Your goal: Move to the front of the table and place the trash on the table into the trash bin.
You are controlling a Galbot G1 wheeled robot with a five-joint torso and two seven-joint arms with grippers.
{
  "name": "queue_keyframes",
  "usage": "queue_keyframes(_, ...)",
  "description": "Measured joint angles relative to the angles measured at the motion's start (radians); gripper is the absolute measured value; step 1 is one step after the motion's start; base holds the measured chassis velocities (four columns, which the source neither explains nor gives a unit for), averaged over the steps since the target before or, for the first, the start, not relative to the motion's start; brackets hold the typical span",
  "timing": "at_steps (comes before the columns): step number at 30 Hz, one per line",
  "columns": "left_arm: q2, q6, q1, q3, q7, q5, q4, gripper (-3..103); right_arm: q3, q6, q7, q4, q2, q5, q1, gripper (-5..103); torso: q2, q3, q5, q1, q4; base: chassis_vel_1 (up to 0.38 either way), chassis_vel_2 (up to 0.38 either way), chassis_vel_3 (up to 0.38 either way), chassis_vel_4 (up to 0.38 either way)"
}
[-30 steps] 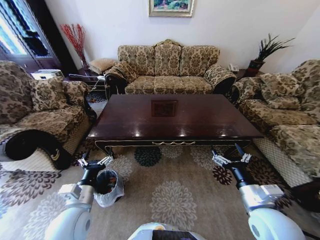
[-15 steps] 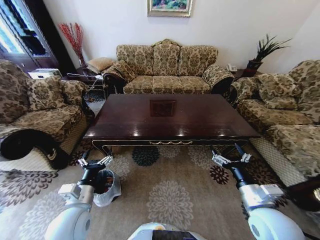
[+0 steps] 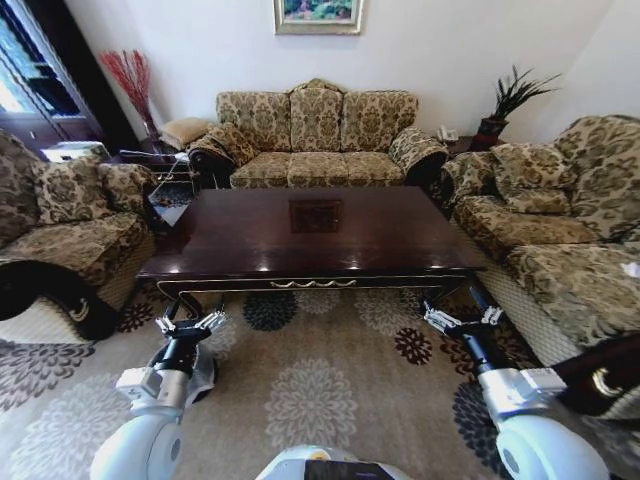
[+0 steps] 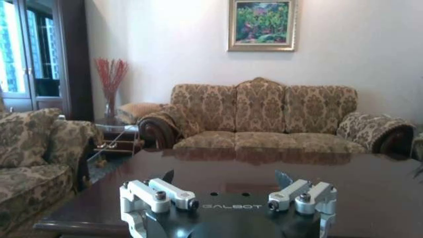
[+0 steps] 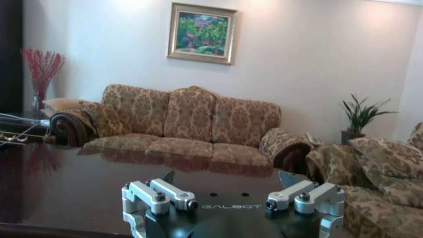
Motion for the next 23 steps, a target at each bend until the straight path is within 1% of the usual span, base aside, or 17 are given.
queue_keyframes(2,0.0,0.0,0.0,0.0,0.0,0.0,0.0,100,0.0,0.0,0.0,0.0,0.0,0.0,0.0,100,0.0,0.0,-0.0002,0.0,-0.0002,-0.02,-0.058,-0.001,0.022)
queue_keyframes(4,0.001,0.0,0.0,0.0,0.0,0.0,0.0,100,0.0,0.0,0.0,0.0,0.0,0.0,0.0,100,0.0,0.0,-0.0024,0.0,-0.0001,0.0,0.0,0.0,0.0)
queue_keyframes(5,0.001,0.0,0.0,-0.001,-0.001,0.0,0.0,100,-0.001,0.0,0.0,0.0,0.0,0.001,0.0,100,0.0,0.0,-0.0025,0.0,-0.0001,0.085,0.069,-0.031,-0.02)
queue_keyframes(6,0.001,0.0,0.0,-0.001,-0.001,0.0,0.0,100,-0.001,0.0,0.0,0.0,0.0,0.001,0.0,100,0.0,0.0,-0.0025,0.0,-0.0001,0.085,0.069,-0.031,-0.02)
queue_keyframes(8,0.001,0.0,0.0,-0.001,-0.001,0.0,0.0,100,-0.001,0.0,0.0,0.0,0.0,0.001,0.0,100,0.0,0.0,-0.001,0.0,0.0005,0.062,0.082,-0.004,-0.022)
queue_keyframes(11,0.001,0.0,0.0,-0.001,-0.001,0.0,0.0,100,-0.001,0.0,0.0,0.0,0.0,0.001,0.0,100,0.0,0.0,-0.0011,0.0,0.0,0.0,0.0,0.0,0.0)
queue_keyframes(13,0.0,0.0,0.0,-0.001,-0.001,0.0,0.0,100,-0.001,0.0,0.0,0.0,0.0,0.001,0.0,100,0.0,0.0,-0.0003,0.0,0.0,0.0,0.0,0.0,0.0)
queue_keyframes(23,0.0,0.0,0.0,0.0,-0.001,0.0,0.001,100,0.0,0.0,0.0,0.0,0.0,0.001,0.0,100,0.0,0.0,-0.0011,0.0,0.0,0.0,0.0,0.0,0.0)
